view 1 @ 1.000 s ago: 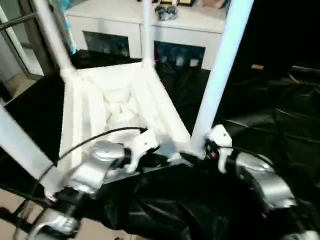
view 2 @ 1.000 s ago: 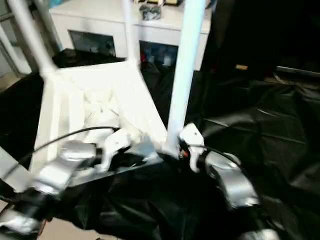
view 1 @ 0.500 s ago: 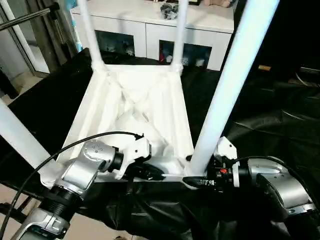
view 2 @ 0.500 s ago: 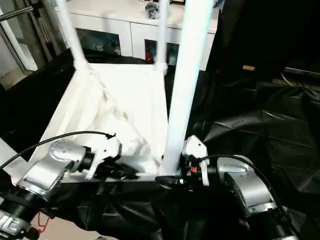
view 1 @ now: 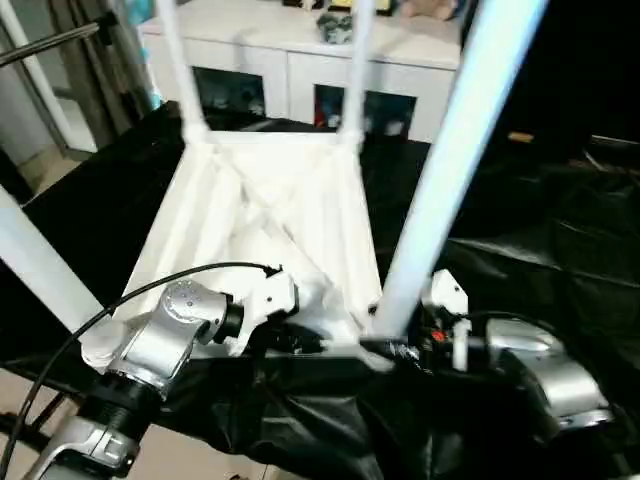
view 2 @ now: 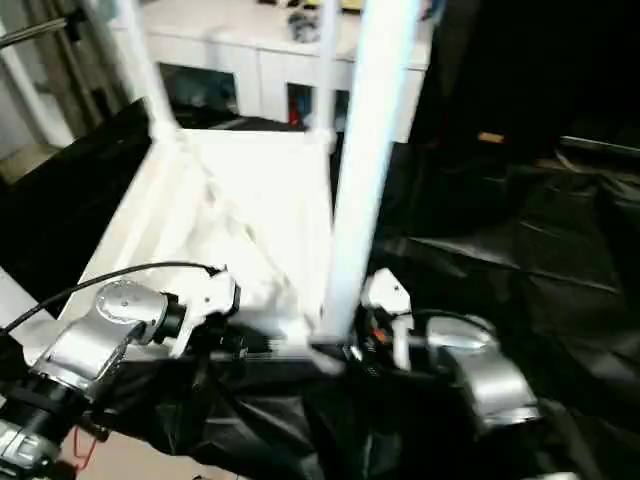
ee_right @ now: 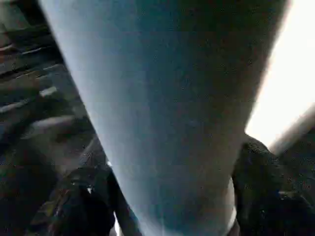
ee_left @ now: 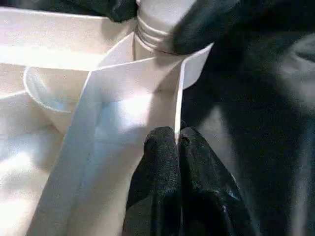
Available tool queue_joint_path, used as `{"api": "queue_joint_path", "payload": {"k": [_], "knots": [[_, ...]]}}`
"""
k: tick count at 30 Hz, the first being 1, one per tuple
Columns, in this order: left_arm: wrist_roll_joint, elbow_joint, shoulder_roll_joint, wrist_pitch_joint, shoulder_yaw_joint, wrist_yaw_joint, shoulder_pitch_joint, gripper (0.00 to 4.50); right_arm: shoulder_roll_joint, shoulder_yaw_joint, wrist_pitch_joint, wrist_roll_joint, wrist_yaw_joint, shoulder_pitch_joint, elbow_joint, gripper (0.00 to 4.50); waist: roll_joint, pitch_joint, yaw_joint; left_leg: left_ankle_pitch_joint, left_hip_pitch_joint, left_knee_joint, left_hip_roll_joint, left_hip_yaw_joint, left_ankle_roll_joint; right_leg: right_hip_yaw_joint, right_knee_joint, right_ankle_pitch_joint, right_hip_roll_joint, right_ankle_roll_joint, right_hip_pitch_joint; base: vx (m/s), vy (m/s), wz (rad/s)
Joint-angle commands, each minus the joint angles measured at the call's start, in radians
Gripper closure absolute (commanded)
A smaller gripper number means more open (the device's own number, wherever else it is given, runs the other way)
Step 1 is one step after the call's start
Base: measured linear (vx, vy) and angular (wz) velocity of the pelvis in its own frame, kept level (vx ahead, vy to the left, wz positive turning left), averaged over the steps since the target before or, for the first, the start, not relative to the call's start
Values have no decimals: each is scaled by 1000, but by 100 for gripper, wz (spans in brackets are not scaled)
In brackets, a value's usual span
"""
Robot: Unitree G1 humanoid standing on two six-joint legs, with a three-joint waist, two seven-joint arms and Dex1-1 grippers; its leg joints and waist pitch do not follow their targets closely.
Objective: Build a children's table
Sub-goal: Rotate leg to tighten
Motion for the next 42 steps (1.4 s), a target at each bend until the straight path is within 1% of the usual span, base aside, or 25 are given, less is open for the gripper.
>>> {"api": "queue_joint_path", "payload": {"k": [1, 2, 4, 5, 9, 11, 12, 14, 15, 18, 21, 22, 24, 27, 29, 30, 31, 33, 34, 35, 36, 37, 39, 41, 42], "knots": [[-5, -21, -62, 20, -6, 81, -25, 450, 46, 44, 30, -67, -102, 3, 73, 188, -5, -36, -1, -423, 9, -78, 9, -9, -30, 13, -95, -521, -19, -123, 23, 0, 0, 0], [9, -17, -101, 34, -4, 150, -28, 450, 95, 21, 54, -70, -192, -15, 108, 188, -5, -34, -8, -446, 10, -77, 7, -11, -31, 12, -101, -549, -18, -112, 18, 0, 0, 0], [17, -19, -143, 52, -12, 199, -25, 450, 144, 21, 82, -83, -265, -25, 115, 188, -5, -33, -16, -464, 8, -79, 5, -17, -37, 6, -107, -584, -18, -95, 19, 0, 0, 0], [22, -22, -166, 61, -22, 221, -21, 450, 171, 25, 97, -95, -306, -29, 117, 188, -3, -33, -15, -473, 11, -80, 5, -19, -38, 3, -112, -599, -19, -85, 17, 0, 0, 0], [47, -41, -216, 77, -64, 250, -9, 450, 230, 56, 75, -134, -368, -41, 122, 188, 1, -33, -14, -505, 16, -82, 3, -22, -32, 0, -123, -605, -17, -73, 10, 0, 0, 0], [52, -46, -223, 77, -74, 250, -11, 450, 236, 63, 68, -132, -365, -46, 117, 132, 0, -31, -16, -536, 18, -83, 3, -24, -29, -3, -126, -615, -15, -66, 9, 0, 0, 0], [53, -44, -223, 76, -73, 252, -14, 450, 237, 58, 76, -123, -360, -49, 112, 118, -2, -32, -16, -539, 16, -84, 3, -24, -27, -3, -126, -607, -15, -66, 10, 0, 0, 0], [54, -39, -216, 70, -68, 252, -18, 450, 232, 50, 90, -114, -352, -52, 103, 110, 2, -34, -16, -530, 12, -87, 4, -25, -26, -1, -122, -576, -16, -74, 13, 0, 0, 0], [54, -39, -212, 68, -66, 250, -18, 450, 227, 50, 88, -117, -353, -53, 99, 87, 2, -34, -16, -528, 12, -87, 5, -25, -25, 0, -121, -564, -16, -77, 13, 0, 0, 0], [39, -47, -175, 51, -59, 200, -15, 450, 191, 48, 70, -129, -329, -53, 62, 79, 2, -35, -14, -517, 13, -88, 6, -20, -21, 6, -116, -510, -14, -99, 11, 0, 0, 0], [11, -62, -102, 14, -63, 77, 0, 450, 103, 66, 34, -91, -158, -35, -15, 79, 3, -39, -12, -488, 5, -88, 7, -20, -13, 8, -109, -461, -15, -105, 22, 0, 0, 0], [6, -62, -91, 1, -66, 55, 2, 450, 89, 68, 30, -80, -126, -31, -27, 79, 4, -41, -8, -467, 7, -86, 8, -15, -3, 13, -104, -407, -13, -123, 20, 0, 0, 0], [-9, -67, -65, -4, -67, 2, 8, 450, 54, 71, 34, -50, -51, -20, -62, 79, 2, -44, -5, -414, 5, -83, 11, -9, 12, 17, -92, -302, -11, -167, 24, 26, -8, 2], [-17, -45, -39, -39, -56, -37, 3, 450, -7, 82, 30, -25, 60, -10, -88, 79, 1, -45, 2, -379, 8, -77, 12, -3, 26, 20, -86, -266, -11, -192, 24, 56, -23, 9], [-18, -22, -21, -64, -50, -64, -8, 450, -46, 89, 33, -8, 137, -6, -94, 79, -3, -51, 10, -298, 8, -69, 13, 3, 52, 20, -74, -173, -12, -224, 30, 64, -22, 9], [-20, -15, -14, -71, -49, -78, -12, 450, -60, 92, 37, 0, 166, -4, -97, 79, -1, -53, 13, -251, 4, -67, 15, 4, 62, 19, -66, -117, -11, -238, 35, 57, -8, 3], [-29, -7, -3, -72, -46, -97, -17, 450, -83, 99, 44, 11, 211, -1, -101, 79, -2, -54, 15, -228, 2, -66, 15, 4, 67, 18, -62, -91, -11, -244, 38, 0, 0, 0], [-40, 0, 7, -78, -42, -117, -22, 450, -105, 109, 49, 15, 253, 2, -106, 79, 1, -54, 23, -194, 6, -62, 14, 6, 77, 17, -56, -44, -9, -258, 39, 0, 0, 0], [-48, 9, 15, -83, -39, -132, -27, 450, -126, 116, 57, 19, 293, 5, -113, 79, -3, -56, 26, -176, 6, -59, 14, 8, 84, 17, -52, -16, -9, -269, 41, 0, 0, 0], [-48, 9, 15, -83, -39, -132, -27, 450, -126, 116, 57, 19, 293, 5, -113, 79, -1, -55, 30, -170, 6, -59, 15, 9, 90, 16, -50, -11, -9, -275, 43, 0, 0, 0], [-50, 22, 19, -90, -37, -143, -34, 450, -136, 119, 75, 32, 320, 6, -124, 79, -4, -54, 32, -174, 7, -59, 16, 10, 93, 15, -50, -22, -9, -277, 42, 0, 0, 0], [-50, 24, 20, -91, -37, -145, -35, 450, -138, 120, 78, 35, 324, 6, -125, 104, -4, -53, 33, -179, 7, -60, 16, 10, 93, 15, -51, -36, -9, -275, 43, 0, 0, 0], [-50, 36, 22, -98, -33, -154, -42, 450, -144, 122, 93, 48, 346, 5, -132, 112, -3, -51, 36, -215, 9, -63, 19, 12, 82, 16, -56, -96, -13, -267, 40, 0, 0, 0], [-51, 41, 20, -100, -31, -160, -46, 450, -151, 123, 96, 53, 360, 4, -133, 117, -1, -49, 41, -257, 11, -67, 21, 13, 58, 18, -63, -162, -16, -250, 37, 0, 0, 0], [-52, 39, 20, -99, -32, -162, -46, 450, -153, 122, 96, 53, 364, 4, -133, 132, -2, -48, 42, -274, 11, -68, 21, 12, 48, 18, -65, -188, -17, -240, 37, 0, 0, 0]]}}
